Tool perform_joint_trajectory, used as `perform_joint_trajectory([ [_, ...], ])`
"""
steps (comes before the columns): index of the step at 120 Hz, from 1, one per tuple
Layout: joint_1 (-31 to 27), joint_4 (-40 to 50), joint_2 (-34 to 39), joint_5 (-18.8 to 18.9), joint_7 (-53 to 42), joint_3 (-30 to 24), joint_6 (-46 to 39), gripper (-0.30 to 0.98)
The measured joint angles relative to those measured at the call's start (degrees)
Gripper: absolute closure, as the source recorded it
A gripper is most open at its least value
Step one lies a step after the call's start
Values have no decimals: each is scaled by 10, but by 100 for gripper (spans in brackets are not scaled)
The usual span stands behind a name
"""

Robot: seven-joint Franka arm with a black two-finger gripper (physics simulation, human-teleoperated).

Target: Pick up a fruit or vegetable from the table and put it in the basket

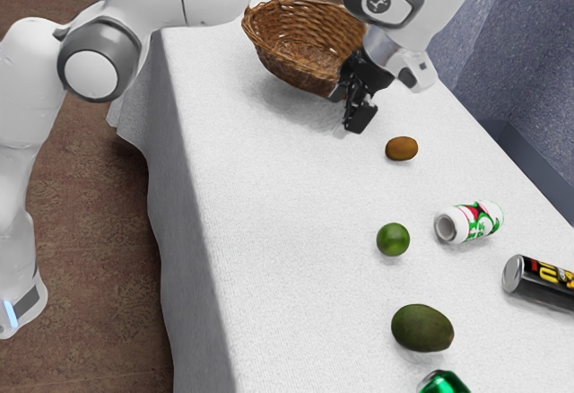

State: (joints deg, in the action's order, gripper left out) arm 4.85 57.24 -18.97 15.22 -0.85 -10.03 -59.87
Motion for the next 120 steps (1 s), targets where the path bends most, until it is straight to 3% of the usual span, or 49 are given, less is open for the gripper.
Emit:
perform_joint_trajectory([
  [28,11,9,-36,12,3,-4,-125,0],
  [45,30,9,-65,-22,-54,-6,-191,0],
  [79,81,-17,-129,-49,-173,-20,-344,0],
  [96,155,-18,-115,-63,-150,-22,-390,0],
  [108,209,10,-86,-92,-116,34,-403,0],
  [120,224,40,-68,-118,-61,49,-412,0],
])
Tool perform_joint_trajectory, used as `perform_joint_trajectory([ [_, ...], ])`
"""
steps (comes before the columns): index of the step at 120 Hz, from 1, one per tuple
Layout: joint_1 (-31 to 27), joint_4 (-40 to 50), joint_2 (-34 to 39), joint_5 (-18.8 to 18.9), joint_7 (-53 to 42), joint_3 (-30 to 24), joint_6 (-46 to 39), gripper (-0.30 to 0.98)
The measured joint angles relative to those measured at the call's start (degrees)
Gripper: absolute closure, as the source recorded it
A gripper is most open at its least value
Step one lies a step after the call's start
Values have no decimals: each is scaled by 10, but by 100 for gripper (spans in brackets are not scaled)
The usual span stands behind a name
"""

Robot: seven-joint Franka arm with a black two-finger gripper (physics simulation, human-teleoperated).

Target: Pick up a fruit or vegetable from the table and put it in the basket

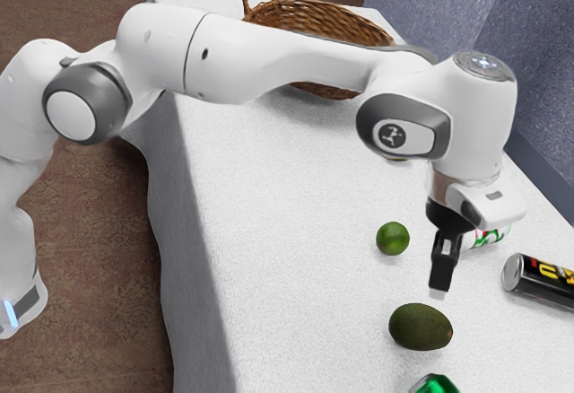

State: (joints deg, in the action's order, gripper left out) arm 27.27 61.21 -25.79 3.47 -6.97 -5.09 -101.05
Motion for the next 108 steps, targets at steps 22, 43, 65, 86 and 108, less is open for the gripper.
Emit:
perform_joint_trajectory([
  [22,10,53,19,-21,117,8,-8,0],
  [43,12,81,24,-36,208,26,-12,0],
  [65,25,100,27,-42,270,31,-13,0],
  [86,36,107,32,-42,283,53,-6,0],
  [108,25,89,22,-40,249,58,-4,0],
])
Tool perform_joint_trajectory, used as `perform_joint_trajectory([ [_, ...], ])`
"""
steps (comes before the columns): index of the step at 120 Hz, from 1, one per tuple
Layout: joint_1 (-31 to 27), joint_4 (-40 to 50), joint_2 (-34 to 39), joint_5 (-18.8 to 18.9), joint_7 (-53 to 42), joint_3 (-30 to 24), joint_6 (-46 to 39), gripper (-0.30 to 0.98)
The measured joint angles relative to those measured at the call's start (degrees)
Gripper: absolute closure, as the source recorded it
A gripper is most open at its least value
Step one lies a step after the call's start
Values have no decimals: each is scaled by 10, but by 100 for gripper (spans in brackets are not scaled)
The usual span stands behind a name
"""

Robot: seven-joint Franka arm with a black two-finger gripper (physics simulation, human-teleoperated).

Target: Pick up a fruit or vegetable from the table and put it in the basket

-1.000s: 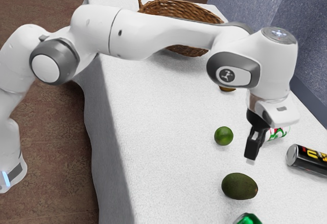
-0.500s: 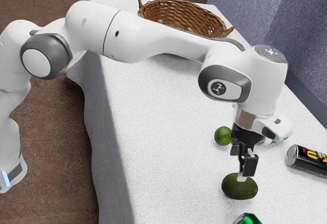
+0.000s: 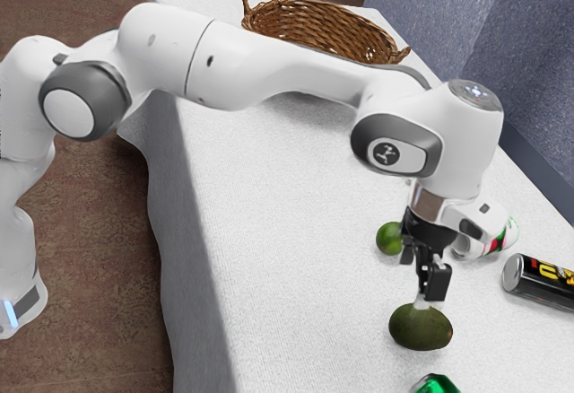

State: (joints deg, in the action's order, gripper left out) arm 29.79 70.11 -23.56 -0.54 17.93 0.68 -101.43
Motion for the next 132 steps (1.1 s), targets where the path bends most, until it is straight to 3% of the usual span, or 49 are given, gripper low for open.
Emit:
perform_joint_trajectory([
  [75,-60,-11,-50,-27,-233,-43,-73,0],
  [132,-79,6,-75,-67,-331,-44,-91,0],
])
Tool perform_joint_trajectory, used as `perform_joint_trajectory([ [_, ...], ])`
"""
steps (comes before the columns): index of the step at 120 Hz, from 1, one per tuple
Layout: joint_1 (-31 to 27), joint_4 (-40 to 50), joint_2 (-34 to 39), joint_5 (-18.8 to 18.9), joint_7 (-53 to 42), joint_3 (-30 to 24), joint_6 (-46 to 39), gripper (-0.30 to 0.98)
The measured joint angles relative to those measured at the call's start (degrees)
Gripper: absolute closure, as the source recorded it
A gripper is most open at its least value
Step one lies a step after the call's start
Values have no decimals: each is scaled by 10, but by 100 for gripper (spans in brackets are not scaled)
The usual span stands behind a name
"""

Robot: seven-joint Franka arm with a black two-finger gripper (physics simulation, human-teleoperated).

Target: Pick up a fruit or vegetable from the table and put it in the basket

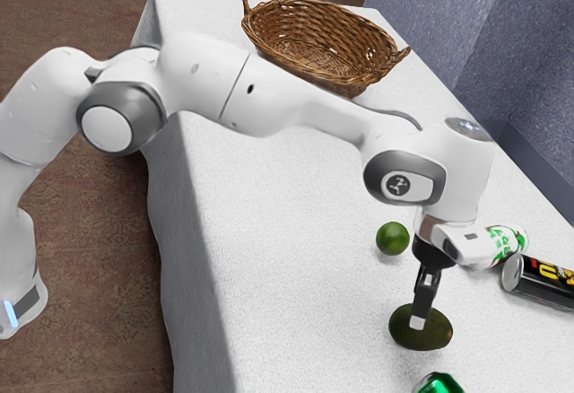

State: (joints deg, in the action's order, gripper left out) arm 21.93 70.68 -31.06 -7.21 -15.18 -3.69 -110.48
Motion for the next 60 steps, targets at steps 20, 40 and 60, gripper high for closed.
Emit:
perform_joint_trajectory([
  [20,-9,-2,-11,-10,-21,0,-2,0],
  [40,-17,-3,-16,-15,-39,0,-3,0],
  [60,-18,-3,-27,-21,-52,-1,-6,0],
])
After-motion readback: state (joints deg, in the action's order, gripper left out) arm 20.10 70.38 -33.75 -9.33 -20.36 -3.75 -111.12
